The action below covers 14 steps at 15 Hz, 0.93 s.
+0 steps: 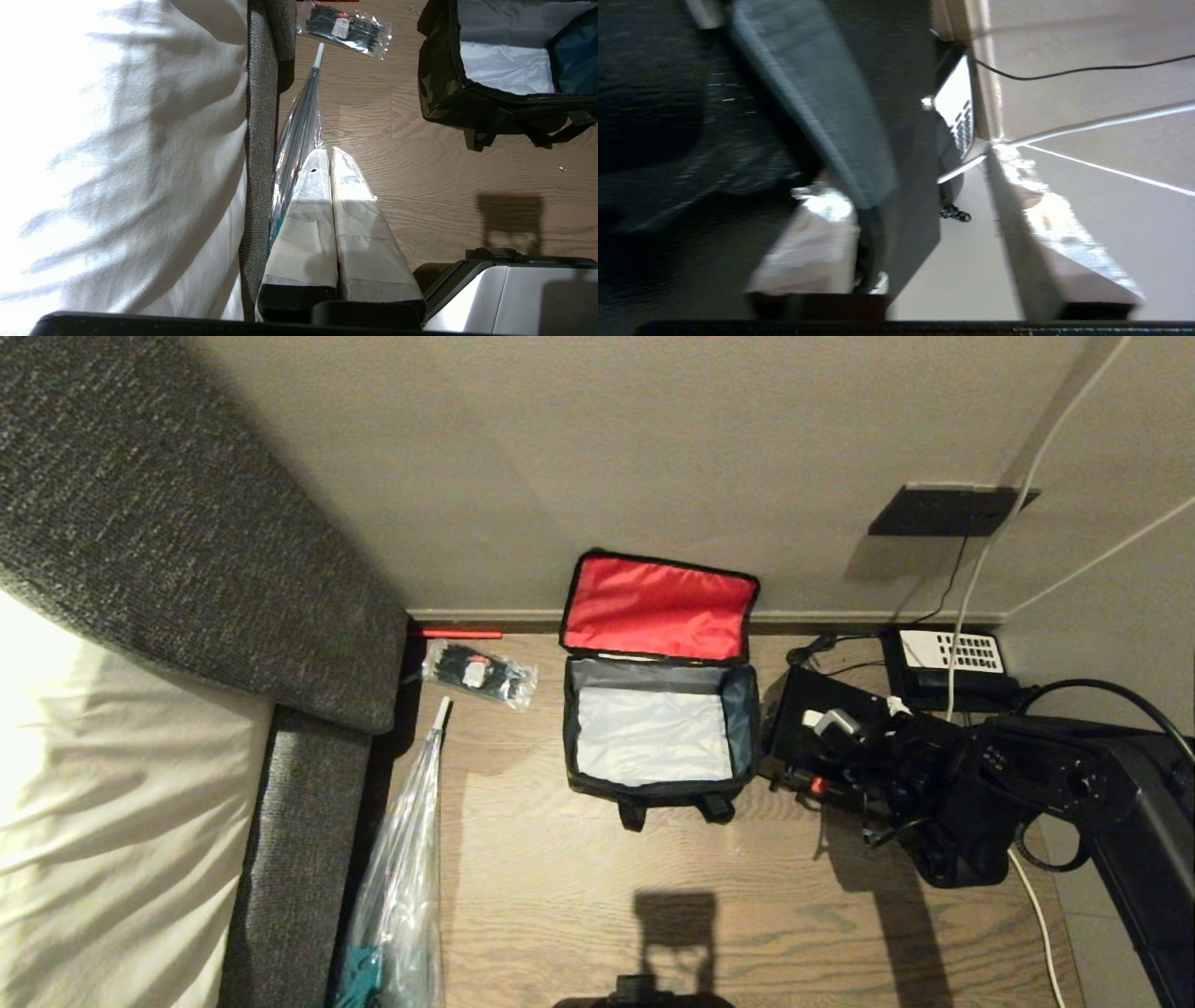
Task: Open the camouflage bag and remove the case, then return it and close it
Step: Grip the handle again
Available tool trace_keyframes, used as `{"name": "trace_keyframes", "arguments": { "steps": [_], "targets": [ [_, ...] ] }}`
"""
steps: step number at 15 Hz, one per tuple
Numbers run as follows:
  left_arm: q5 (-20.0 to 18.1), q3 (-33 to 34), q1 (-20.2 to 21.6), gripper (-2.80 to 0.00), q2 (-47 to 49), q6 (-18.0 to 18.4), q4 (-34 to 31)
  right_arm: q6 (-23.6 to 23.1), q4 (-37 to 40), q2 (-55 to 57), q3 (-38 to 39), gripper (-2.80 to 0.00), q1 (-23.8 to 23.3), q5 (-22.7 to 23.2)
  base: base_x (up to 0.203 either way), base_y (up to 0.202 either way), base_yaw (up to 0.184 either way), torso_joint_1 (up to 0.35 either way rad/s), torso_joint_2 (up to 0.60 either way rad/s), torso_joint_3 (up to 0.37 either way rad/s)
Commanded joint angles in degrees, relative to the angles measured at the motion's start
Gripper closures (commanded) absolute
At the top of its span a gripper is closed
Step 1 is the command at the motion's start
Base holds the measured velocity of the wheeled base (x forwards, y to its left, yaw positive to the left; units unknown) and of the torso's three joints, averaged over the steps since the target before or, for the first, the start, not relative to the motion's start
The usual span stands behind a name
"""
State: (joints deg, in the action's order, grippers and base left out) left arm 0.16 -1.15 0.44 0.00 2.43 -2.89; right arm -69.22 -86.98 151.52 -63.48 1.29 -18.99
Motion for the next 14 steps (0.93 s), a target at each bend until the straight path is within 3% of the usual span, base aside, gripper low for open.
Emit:
{"name": "trace_keyframes", "arguments": {
  "steps": [1,9,14],
  "targets": [
    [0.02,0.00,0.01,0.00,0.00,0.04,-0.01,-0.39,-0.69,-0.10,0.20,0.00,0.03,-0.26,0.000,0.000,0.000,0.000,0.00,0.000],
    [0.02,0.00,0.09,0.00,0.00,0.04,-0.01,-0.60,-0.69,-1.57,-0.20,0.00,0.03,-0.17,0.000,0.000,0.000,0.000,0.00,0.000],
    [0.07,0.00,0.07,0.00,0.00,0.04,-0.01,-4.83,-0.69,-7.90,-0.22,0.00,0.26,-0.25,0.000,0.000,0.000,0.000,0.00,0.000]
  ]
}}
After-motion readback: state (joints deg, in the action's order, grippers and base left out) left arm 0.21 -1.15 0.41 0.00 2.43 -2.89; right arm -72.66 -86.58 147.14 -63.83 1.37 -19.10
